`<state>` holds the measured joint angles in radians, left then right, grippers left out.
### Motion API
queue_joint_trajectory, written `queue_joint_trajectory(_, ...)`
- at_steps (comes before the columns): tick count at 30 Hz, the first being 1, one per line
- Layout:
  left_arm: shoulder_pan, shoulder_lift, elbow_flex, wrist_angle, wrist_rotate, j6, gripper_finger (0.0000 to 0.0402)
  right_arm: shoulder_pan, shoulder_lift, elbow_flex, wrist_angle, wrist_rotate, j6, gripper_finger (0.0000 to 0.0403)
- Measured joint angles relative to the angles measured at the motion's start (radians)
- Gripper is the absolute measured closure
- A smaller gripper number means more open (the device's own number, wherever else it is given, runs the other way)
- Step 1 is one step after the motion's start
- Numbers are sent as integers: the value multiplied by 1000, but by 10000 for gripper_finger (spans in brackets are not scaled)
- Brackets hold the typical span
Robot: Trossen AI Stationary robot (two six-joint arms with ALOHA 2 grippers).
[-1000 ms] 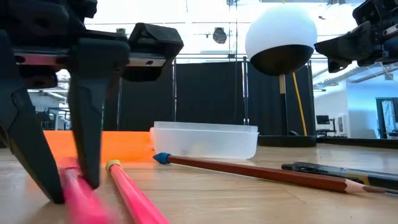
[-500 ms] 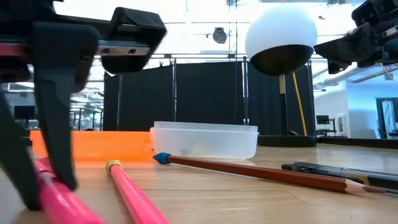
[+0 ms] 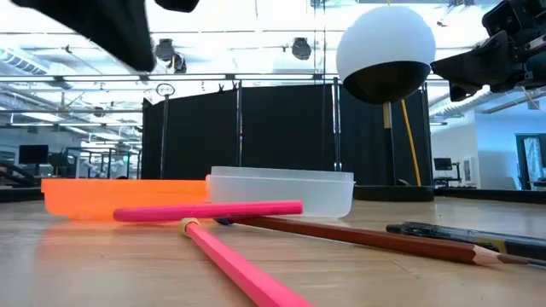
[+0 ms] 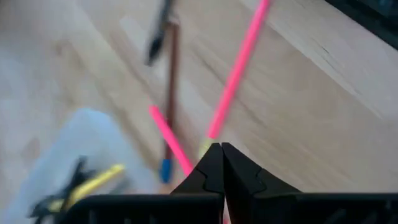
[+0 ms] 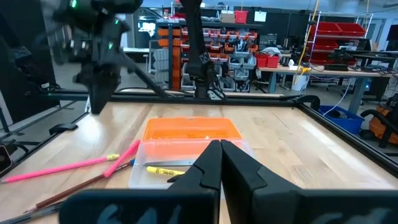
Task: Pick & place school supplies into a supply box
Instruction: Put the pink pen into the supply box
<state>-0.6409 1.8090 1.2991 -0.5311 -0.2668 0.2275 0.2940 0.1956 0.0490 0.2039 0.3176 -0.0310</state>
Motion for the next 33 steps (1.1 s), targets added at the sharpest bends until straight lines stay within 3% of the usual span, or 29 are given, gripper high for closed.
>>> queue_joint_trajectory(8,90,-11,0,7,-46,-245,376,0,13,0,-12,-4,-5,403)
queue_joint_trajectory(12,80,-20,0,-23,-23,-211,394,0,37,0,-32,-4,-1,403)
queue_joint_trajectory(15,63,-112,-54,-13,-42,-206,397,0,73,0,-12,-5,17,403)
queue_joint_trajectory(19,48,-348,-271,163,-115,-226,399,0,152,23,25,-6,40,403)
queue_joint_trajectory(23,36,-630,-591,540,-107,-189,400,0,280,96,23,-8,110,403)
queue_joint_trajectory(28,108,-866,-958,991,-69,-157,400,5,518,211,7,-36,200,403)
queue_joint_trajectory(33,178,-1036,-1124,1093,-25,-160,400,41,797,451,-106,-86,219,403)
